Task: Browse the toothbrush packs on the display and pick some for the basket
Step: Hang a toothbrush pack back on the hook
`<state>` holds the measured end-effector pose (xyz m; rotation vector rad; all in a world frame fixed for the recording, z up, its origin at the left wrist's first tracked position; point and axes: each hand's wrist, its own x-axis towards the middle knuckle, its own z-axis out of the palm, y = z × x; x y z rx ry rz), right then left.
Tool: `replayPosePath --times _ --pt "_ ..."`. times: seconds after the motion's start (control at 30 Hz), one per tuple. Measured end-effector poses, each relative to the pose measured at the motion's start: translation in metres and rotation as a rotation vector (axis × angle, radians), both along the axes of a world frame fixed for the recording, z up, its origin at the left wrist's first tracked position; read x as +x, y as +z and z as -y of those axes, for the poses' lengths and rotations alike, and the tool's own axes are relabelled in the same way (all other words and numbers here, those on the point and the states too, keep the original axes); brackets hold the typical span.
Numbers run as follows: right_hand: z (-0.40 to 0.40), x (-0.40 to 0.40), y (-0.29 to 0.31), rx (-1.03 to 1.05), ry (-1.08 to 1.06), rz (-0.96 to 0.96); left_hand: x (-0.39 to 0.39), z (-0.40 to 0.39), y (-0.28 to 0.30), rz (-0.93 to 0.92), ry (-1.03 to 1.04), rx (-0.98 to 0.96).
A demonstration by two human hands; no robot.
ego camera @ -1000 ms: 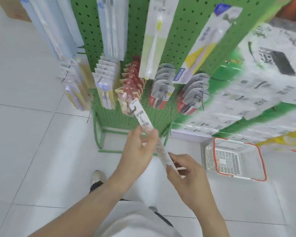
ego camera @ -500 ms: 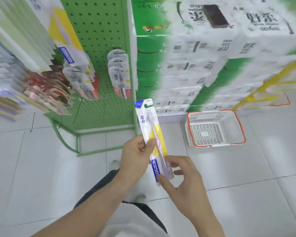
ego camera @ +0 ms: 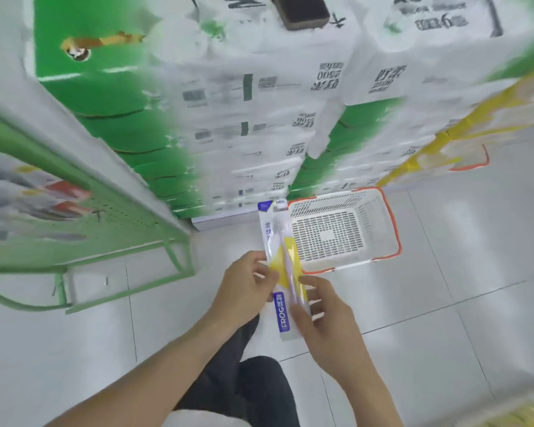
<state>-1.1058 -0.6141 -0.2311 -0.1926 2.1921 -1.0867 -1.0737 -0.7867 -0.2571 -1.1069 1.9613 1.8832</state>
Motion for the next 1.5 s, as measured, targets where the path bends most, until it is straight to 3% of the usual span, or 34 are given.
replayPosePath --times 0.17,0.43,0.63,0.87,1.03,1.27,1.5 --pt "-0.017 -0.098 -0.055 0.137 0.115 0.013 -0.088 -0.025 -0.053 0.09 -0.021 0.015" --pt "-0.054 -0.195 -0.184 0.233 -0.008 0.02 -0.179 -0.08 -0.169 0.172 0.049 0.005" --pt "-0.093 -0.241 -0.317 0.207 -0.019 0.163 -0.215 -0.137 -0.298 0.164 0.026 -0.169" --pt "-0.113 -0.283 -0.493 0.288 -0.04 0.125 -0.207 -0.162 -0.451 0.292 -0.034 -0.48" --pt "-0.09 -0.288 -0.611 0.366 0.08 0.093 -0.184 -0.161 -0.532 0.236 -0.155 -0.615" --pt "-0.075 -0.278 -0.723 0.488 0.146 0.061 -0.161 -0.167 -0.587 0.052 -0.057 -0.701" --pt "-0.063 -0.296 -0.728 0.516 0.322 0.1 -0.15 -0.17 -0.592 -0.015 -0.056 -0.701"
